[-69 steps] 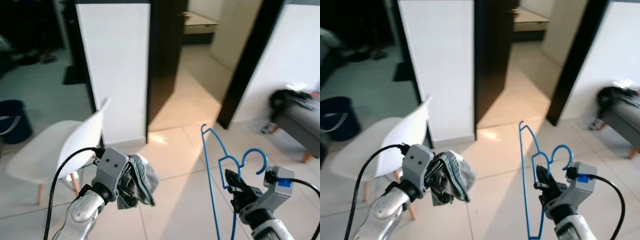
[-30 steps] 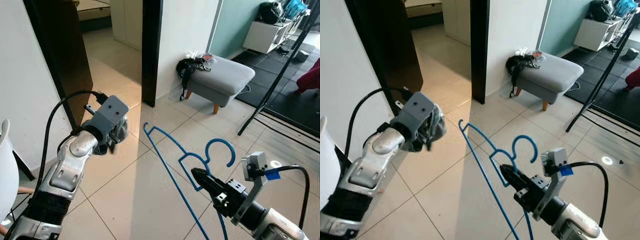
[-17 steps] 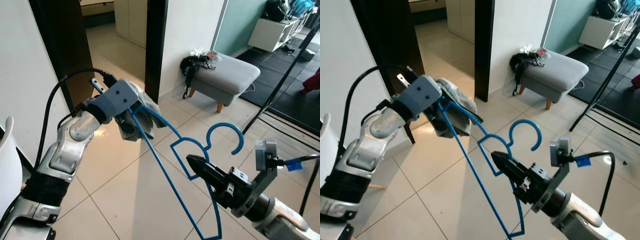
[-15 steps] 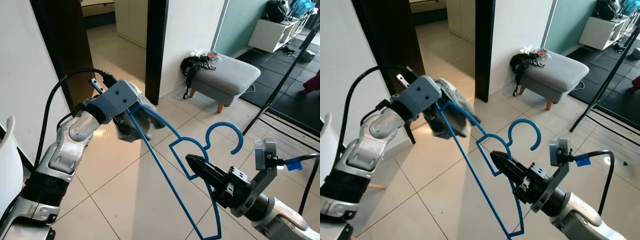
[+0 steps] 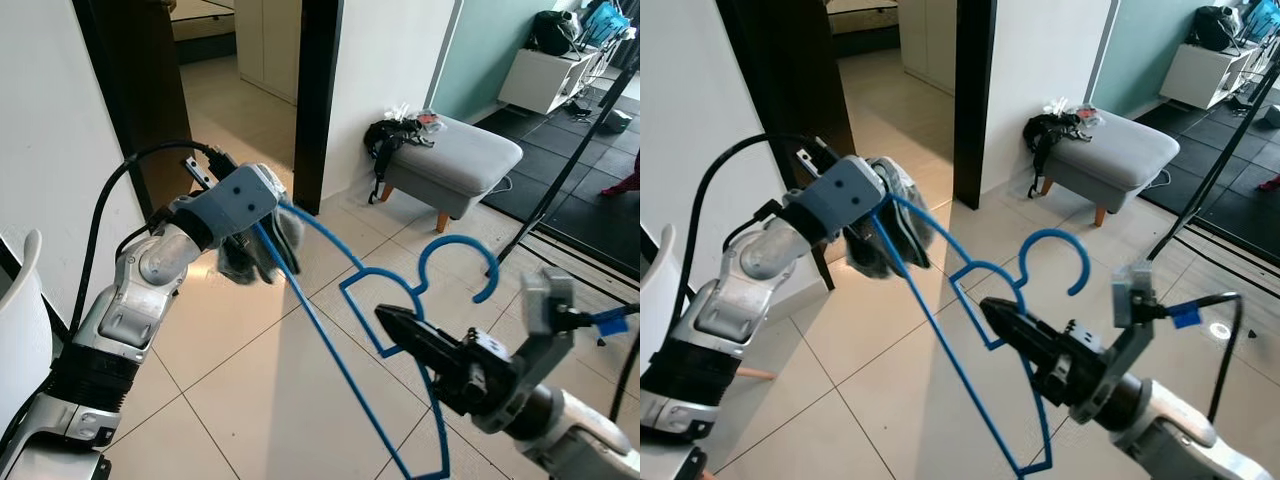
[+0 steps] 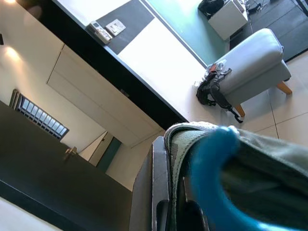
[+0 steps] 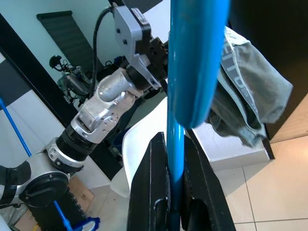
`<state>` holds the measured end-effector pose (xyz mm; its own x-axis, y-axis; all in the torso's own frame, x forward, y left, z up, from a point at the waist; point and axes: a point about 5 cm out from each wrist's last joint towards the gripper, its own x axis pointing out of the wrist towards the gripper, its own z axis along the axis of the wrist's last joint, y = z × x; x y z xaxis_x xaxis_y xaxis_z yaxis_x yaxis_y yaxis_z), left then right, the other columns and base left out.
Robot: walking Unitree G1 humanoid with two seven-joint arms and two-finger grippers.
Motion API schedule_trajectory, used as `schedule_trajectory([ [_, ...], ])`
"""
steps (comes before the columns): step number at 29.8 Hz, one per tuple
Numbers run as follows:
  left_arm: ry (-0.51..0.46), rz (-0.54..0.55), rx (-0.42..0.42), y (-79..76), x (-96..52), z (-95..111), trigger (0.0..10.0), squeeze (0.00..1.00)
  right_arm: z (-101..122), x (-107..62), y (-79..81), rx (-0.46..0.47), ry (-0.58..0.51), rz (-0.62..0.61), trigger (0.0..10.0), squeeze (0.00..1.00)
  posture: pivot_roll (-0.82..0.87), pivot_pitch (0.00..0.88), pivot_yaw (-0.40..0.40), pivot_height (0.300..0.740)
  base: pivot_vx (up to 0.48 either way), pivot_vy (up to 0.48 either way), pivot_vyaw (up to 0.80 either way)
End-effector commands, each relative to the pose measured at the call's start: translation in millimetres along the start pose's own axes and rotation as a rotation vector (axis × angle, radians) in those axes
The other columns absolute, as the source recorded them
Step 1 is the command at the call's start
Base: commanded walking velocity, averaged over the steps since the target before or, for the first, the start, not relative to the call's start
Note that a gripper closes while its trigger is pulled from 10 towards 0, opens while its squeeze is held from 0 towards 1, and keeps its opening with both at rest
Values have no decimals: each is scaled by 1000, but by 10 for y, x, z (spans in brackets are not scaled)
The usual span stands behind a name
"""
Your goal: Hang hanger
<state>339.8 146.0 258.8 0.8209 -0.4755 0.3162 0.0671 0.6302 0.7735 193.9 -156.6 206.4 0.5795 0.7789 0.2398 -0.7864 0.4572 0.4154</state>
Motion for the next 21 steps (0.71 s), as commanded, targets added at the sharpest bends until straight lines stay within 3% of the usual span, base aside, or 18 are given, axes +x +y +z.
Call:
schedule_trajectory([
  [1,-21,-13,34,6,37,40,10000,0,49,-4,41,-21,-1,17,10000,0,-45,49,-45,740,0,0,0],
  [9,-25,-14,45,26,31,34,10000,0,142,-69,-57,-15,-70,-49,10000,0,-44,55,-44,740,0,0,0],
  [21,-39,-5,60,78,29,47,10000,0,158,-147,-162,-44,-38,-130,10000,0,-43,52,-45,740,0,0,0],
])
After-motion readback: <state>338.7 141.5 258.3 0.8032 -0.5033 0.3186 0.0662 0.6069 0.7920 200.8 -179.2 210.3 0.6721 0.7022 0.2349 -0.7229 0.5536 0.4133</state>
